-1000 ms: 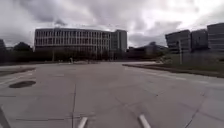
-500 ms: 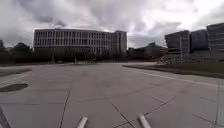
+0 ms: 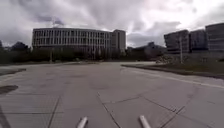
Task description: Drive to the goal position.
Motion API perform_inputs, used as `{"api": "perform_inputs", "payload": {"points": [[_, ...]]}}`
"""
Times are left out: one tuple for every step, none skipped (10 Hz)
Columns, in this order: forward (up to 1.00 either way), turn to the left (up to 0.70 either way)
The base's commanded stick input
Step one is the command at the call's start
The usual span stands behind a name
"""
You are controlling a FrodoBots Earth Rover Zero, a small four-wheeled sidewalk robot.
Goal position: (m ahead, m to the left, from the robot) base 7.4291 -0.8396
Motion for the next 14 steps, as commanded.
{"api": "perform_inputs", "payload": {"points": [[0.70, 0.01], [0.70, 0.01], [0.70, 0.01], [0.70, 0.01], [0.70, 0.01], [0.70, 0.01], [0.70, 0.01], [0.70, 0.01], [0.70, 0.01], [0.70, 0.01], [0.70, 0.01], [0.70, 0.01], [0.70, 0.01], [0.70, 0.01]]}}
